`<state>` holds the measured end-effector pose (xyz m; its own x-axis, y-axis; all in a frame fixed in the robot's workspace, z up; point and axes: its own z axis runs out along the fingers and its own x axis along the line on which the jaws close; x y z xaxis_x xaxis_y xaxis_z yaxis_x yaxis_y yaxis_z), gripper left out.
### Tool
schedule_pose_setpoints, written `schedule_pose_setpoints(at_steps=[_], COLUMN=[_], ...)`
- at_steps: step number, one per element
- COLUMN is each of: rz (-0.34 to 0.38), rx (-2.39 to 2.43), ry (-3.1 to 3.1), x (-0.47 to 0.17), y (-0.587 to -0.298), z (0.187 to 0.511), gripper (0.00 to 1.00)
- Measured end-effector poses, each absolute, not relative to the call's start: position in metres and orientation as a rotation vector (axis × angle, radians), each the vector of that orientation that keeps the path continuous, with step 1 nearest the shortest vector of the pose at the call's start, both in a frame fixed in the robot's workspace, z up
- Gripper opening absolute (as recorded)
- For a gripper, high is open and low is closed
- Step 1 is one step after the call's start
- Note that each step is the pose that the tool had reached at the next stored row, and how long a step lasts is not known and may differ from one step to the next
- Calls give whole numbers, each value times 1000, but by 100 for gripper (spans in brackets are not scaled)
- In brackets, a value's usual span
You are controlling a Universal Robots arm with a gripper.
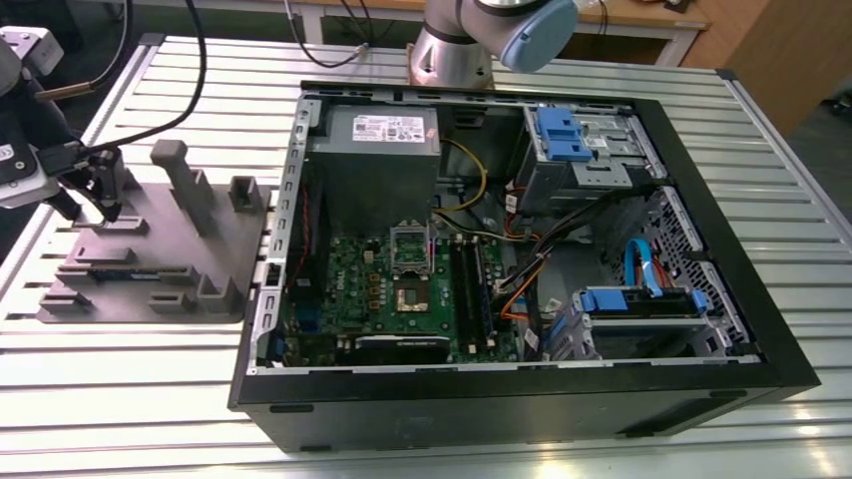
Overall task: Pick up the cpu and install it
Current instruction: 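Pick up the cpu and move it towards the insertion slot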
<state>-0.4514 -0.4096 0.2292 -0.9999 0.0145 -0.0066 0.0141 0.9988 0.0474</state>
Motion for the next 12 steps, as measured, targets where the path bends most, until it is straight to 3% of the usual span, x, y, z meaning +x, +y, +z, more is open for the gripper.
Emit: schedule_pose_setpoints(at_steps=[12], rz=[74], rx=[22], ry=[3134], x=[-451], y=[-410], z=[234], gripper=[47])
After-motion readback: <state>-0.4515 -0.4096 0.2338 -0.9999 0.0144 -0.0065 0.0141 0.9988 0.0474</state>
